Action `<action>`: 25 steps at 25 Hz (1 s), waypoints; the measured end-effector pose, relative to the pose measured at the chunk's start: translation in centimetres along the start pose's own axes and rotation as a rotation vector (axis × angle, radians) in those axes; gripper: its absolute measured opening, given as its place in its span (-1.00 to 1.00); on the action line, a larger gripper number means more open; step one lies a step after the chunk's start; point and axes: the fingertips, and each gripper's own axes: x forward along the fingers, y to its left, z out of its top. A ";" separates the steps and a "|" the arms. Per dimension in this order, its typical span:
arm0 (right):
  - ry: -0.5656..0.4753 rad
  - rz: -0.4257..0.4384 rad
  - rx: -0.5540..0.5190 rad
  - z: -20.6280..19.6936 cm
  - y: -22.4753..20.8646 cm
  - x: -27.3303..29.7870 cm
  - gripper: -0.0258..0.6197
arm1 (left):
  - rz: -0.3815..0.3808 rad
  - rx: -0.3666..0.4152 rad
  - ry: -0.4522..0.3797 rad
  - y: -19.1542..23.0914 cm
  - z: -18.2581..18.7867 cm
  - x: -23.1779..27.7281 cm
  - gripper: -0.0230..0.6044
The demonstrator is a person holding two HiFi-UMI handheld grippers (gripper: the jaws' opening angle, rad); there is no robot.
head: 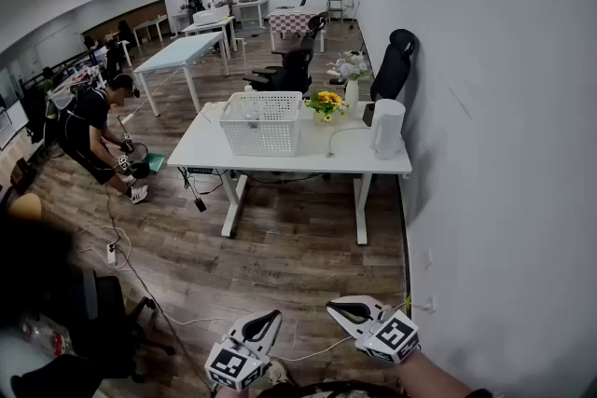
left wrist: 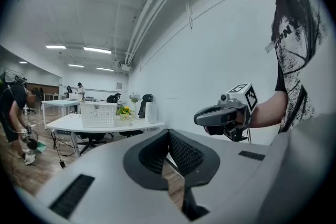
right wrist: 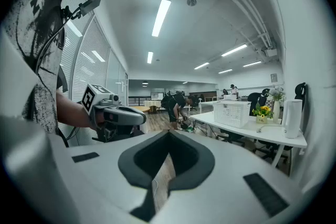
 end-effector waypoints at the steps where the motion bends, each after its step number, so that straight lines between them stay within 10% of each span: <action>1: 0.003 -0.001 -0.006 -0.2 0.1 -0.2 -0.85 | -0.001 0.003 -0.002 -0.3 0.0 0.1 -0.89; 25: -0.017 0.020 0.017 -0.9 -0.9 -2.6 -0.85 | 0.010 0.008 0.002 -3.8 0.3 1.7 -0.89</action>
